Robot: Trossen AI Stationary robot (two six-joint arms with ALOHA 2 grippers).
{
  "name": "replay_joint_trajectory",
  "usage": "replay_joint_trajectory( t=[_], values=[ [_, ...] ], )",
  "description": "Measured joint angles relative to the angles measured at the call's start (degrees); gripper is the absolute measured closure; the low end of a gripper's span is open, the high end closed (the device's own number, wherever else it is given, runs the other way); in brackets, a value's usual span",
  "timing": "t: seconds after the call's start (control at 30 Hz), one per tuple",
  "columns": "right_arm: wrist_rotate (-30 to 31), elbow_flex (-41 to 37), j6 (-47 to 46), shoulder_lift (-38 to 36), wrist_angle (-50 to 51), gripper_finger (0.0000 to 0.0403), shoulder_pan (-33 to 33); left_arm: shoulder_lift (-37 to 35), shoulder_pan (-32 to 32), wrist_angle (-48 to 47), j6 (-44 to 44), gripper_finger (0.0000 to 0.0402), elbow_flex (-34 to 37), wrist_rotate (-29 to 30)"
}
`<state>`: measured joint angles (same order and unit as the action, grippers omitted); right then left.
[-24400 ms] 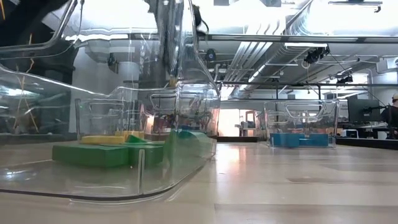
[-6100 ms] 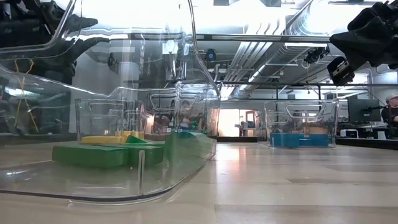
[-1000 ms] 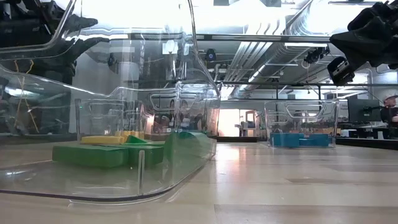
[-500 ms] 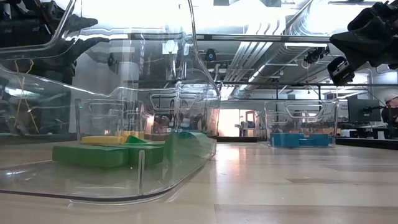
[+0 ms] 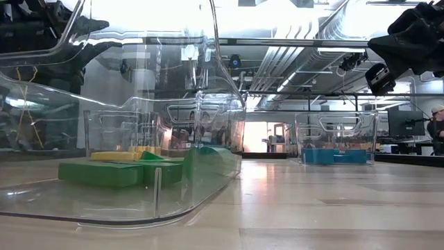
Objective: Sort blocks
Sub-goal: Return to Home Position
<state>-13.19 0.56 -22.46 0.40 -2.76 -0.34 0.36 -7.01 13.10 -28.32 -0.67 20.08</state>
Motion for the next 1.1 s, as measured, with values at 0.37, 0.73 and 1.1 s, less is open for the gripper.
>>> replay_joint_trajectory(
  t=[0.37,0.73,1.1],
  values=[
    [0.0,0.01,0.0,0.0,0.01,0.0402,-0.02,0.0,0.0,0.01,0.0,0.0238,-0.01,0.01],
    [0.0,0.0,0.0,0.0,0.0,0.0402,0.0,0.0,-0.01,0.01,0.0,0.0238,-0.01,0.02],
    [0.0,0.0,0.01,0.0,0.01,0.0402,-0.01,0.0,0.0,0.02,0.0,0.0238,-0.02,0.02]
  ],
)
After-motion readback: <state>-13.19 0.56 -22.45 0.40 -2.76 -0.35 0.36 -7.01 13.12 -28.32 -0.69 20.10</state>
